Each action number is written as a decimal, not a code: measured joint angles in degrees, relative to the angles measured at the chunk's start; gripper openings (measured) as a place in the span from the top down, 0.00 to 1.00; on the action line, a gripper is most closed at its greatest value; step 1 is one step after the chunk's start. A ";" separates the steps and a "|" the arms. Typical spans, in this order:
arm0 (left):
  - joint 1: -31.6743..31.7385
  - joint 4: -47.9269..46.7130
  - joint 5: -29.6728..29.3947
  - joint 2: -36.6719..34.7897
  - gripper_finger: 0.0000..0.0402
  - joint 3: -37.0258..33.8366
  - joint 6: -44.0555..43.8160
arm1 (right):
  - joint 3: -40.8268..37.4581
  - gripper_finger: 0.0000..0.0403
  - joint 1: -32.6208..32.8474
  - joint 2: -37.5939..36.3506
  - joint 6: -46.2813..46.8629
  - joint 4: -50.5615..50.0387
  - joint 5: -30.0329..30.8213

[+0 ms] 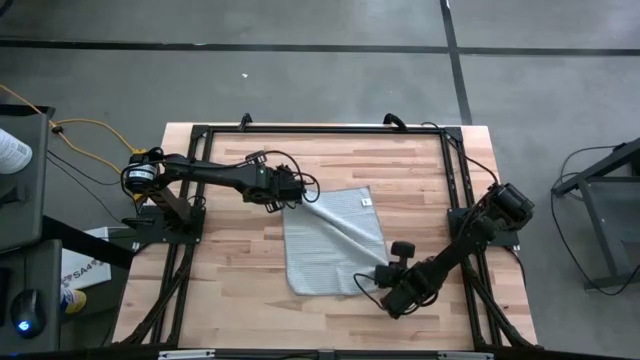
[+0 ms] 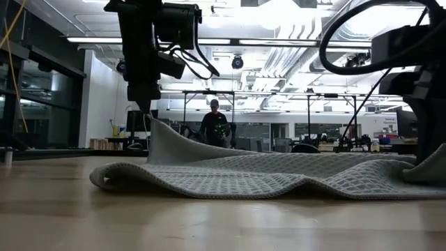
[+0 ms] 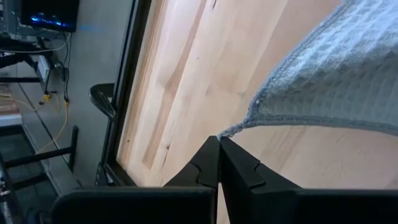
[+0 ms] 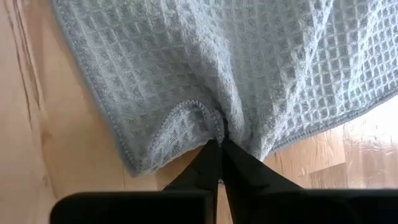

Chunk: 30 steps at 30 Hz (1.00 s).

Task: Fold microfiber towels
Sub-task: Fold the gray towel on the table

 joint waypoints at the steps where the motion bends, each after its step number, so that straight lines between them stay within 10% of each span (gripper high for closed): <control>1: 0.00 -0.02 0.00 0.00 0.99 0.00 0.00 | 0.00 0.97 -0.08 0.00 -0.04 -0.02 0.00; 30: 0.04 12.57 4.20 0.00 0.91 0.00 13.33 | 0.00 0.85 -0.24 0.00 -1.56 -0.14 -0.26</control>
